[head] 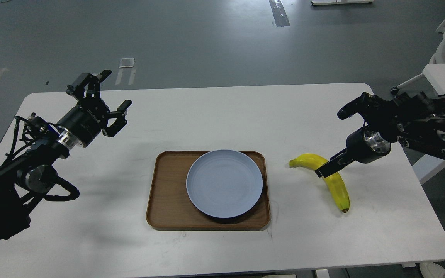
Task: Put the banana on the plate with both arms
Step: 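Lower the right gripper onto the yellow banana and grasp it, then lift the banana with the right gripper and carry it over the plate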
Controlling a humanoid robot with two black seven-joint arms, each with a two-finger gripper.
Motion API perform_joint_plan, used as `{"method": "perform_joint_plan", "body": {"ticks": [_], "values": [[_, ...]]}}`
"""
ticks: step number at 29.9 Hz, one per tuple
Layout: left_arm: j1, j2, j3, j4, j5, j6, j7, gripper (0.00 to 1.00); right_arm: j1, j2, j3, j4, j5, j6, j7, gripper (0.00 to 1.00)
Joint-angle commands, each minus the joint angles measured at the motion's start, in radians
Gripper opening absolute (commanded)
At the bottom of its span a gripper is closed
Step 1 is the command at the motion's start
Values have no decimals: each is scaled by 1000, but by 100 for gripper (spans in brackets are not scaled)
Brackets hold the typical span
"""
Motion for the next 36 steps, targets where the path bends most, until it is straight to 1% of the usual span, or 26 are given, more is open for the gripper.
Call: {"method": "perform_joint_plan", "body": {"ticks": [1, 4, 9, 12, 14, 15, 16, 17, 18, 19, 20, 21, 23, 25, 30, 33, 36], "values": [[0, -1, 0, 0, 0, 0, 0, 98, -17, 3, -2, -14, 0, 0, 0, 100], [0, -1, 0, 0, 0, 0, 0, 98, -31, 4, -2, -20, 0, 0, 0, 100], [2, 0, 0, 0, 0, 0, 0, 98, -49, 15, -2, -28, 2, 0, 0, 96], [2, 3, 0, 0, 0, 0, 0, 98, -68, 33, -2, -49, 2, 0, 0, 89], [3, 8, 0, 0, 0, 0, 2, 98, -73, 41, -3, -54, 2, 0, 0, 67], [3, 8, 0, 0, 0, 0, 2, 98, -73, 41, -3, -54, 2, 0, 0, 67], [3, 8, 0, 0, 0, 0, 2, 98, -73, 49, -3, -55, 2, 0, 0, 59], [3, 6, 0, 0, 0, 0, 2, 98, -73, 52, -3, -58, 2, 0, 0, 48], [3, 6, 0, 0, 0, 0, 2, 98, -73, 52, -3, -60, 2, 0, 0, 42], [3, 6, 0, 0, 0, 0, 2, 98, -71, 52, -5, -62, 2, 0, 0, 32], [3, 6, 0, 0, 0, 0, 0, 98, -68, 52, -8, -62, 3, 0, 0, 27], [3, 6, 0, 0, 0, 0, 0, 98, -68, 52, -8, -62, 3, 0, 0, 27], [3, 6, 0, 0, 0, 0, 2, 98, -59, 50, -20, -60, 3, 0, 0, 24], [3, 8, 0, 0, 0, 0, 0, 98, -51, 43, -28, -57, 2, 0, 0, 9], [2, 5, 0, 0, 0, 0, 2, 98, -28, 21, -26, -55, 5, 0, 0, 9], [0, 6, 0, 0, 0, 0, 2, 98, 27, -9, -16, -48, 17, 0, 0, 9], [-2, 8, 0, -2, 0, 0, 0, 98, 87, -16, -14, -17, 23, 0, 0, 10]]}}
